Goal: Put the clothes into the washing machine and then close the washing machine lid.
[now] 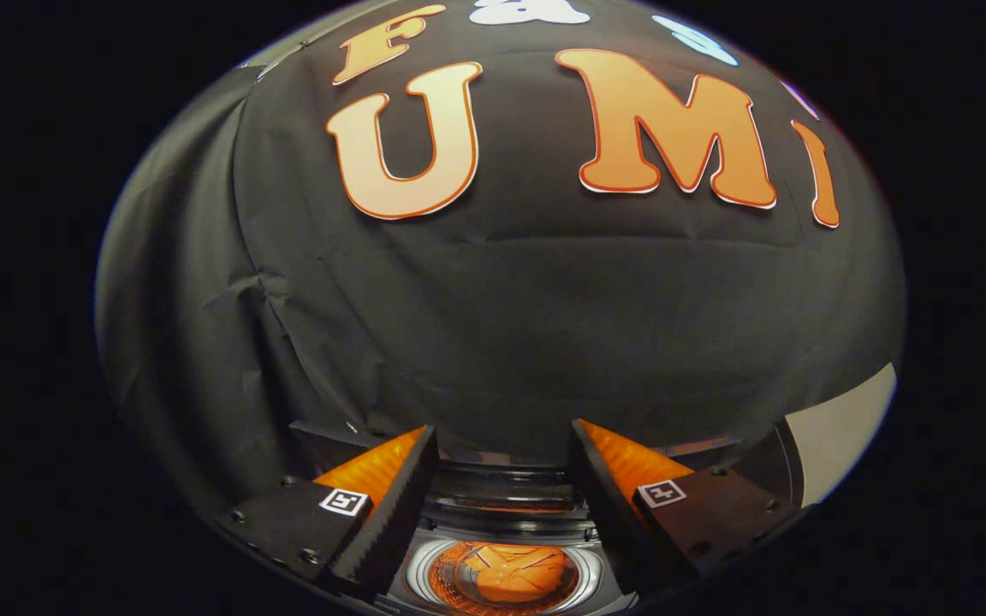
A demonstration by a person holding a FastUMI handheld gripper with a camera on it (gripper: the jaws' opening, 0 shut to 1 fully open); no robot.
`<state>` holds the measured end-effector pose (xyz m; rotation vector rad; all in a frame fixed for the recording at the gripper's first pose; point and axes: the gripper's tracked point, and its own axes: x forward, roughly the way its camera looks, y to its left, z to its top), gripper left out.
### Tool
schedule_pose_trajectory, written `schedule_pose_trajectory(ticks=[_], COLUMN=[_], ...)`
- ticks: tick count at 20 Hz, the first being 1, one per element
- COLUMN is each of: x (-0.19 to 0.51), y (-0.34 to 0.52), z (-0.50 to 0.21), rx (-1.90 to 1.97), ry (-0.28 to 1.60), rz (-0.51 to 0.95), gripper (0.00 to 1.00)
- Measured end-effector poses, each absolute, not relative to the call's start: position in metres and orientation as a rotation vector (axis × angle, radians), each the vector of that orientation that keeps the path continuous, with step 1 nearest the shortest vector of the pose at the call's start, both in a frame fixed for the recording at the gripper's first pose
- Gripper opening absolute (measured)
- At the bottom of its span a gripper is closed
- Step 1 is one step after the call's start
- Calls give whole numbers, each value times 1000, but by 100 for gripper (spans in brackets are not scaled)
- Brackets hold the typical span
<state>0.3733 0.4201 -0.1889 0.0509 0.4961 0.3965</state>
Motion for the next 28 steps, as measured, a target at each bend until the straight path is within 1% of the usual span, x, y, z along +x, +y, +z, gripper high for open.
schedule_pose_trajectory(ticks=[5,11,21,28], x=[386,370,317,267], y=[422,417,407,399], z=[-199,-198,-199,-212], rx=[62,53,38,44], ry=[489,474,435,415], rz=[372,360,357,392], gripper=[99,100,100,100])
